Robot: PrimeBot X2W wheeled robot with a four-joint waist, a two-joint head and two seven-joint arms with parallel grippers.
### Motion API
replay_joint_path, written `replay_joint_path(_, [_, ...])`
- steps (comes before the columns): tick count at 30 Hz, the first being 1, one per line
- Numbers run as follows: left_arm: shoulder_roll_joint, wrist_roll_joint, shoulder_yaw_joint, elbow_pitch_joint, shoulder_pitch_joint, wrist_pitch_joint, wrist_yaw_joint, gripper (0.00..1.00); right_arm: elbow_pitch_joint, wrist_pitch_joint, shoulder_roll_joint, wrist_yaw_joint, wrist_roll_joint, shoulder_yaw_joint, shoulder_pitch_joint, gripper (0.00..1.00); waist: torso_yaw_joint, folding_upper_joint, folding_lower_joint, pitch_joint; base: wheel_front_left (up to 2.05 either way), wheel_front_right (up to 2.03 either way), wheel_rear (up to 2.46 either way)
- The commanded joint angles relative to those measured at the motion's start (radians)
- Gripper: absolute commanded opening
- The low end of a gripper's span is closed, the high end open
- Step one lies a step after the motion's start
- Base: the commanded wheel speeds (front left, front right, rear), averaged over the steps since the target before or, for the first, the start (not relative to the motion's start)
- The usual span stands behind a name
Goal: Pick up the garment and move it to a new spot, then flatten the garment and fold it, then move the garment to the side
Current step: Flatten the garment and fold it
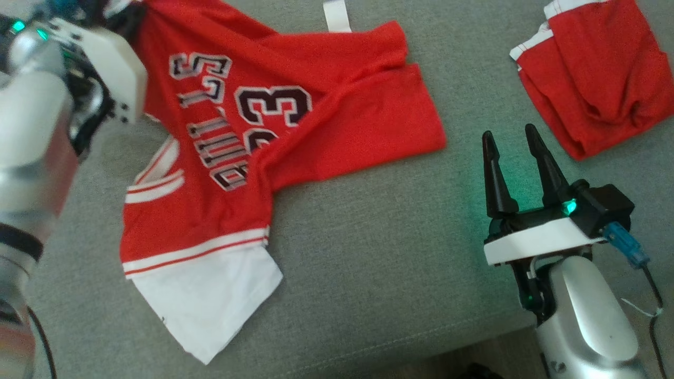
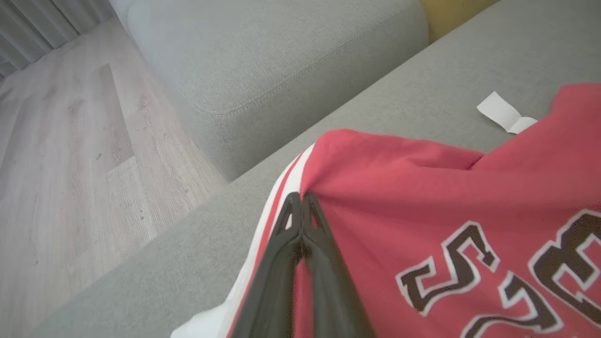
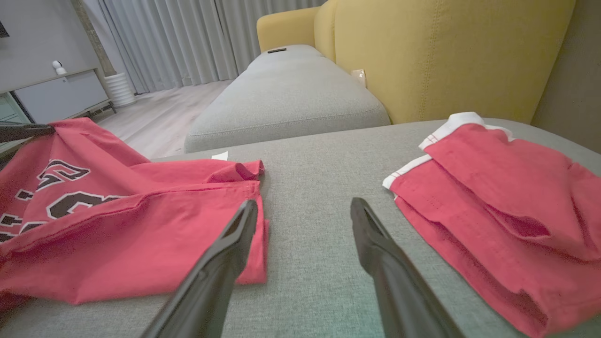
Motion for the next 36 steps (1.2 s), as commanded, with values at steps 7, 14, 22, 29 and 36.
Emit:
replay_joint_path(7, [0.019,0.017,0.02,0.082,-0.14,-0.126,0.016,1.0,-0.03,-0.011,-0.002,-0.001,0.008,0.027,-0.028,1.0,-0.004,0.0,-0.0001,0.011,0.0,0.0,0.0])
replay_joint_path(14, [-0.026,-0.006,0.05,0.112,-0.098,-0.203,0.061,1.0,-0.027,-0.011,-0.002,-0.001,-0.008,0.016,-0.018,1.0,0.036,0.0,-0.0001,-0.036,0.0,0.0,0.0])
replay_joint_path(22, [-0.027,-0.028,0.183,-0.165,0.123,-0.217,0.133,1.0,-0.025,-0.011,-0.002,-0.001,-0.038,-0.02,0.019,1.0,0.121,0.0,-0.0001,-0.133,0.0,0.0,0.0])
replay_joint_path(29, [-0.036,-0.017,0.313,-0.463,0.443,-0.217,0.195,1.0,-0.02,-0.011,-0.002,-0.001,-0.057,-0.05,0.064,1.0,0.195,0.0,-0.0001,-0.211,0.0,0.0,0.0])
replay_joint_path(36, [-0.087,0.003,0.413,-0.648,0.715,-0.217,0.232,1.0,-0.018,-0.011,-0.002,-0.001,-0.062,-0.065,0.103,1.0,0.241,0.0,-0.0001,-0.271,0.0,0.0,0.0])
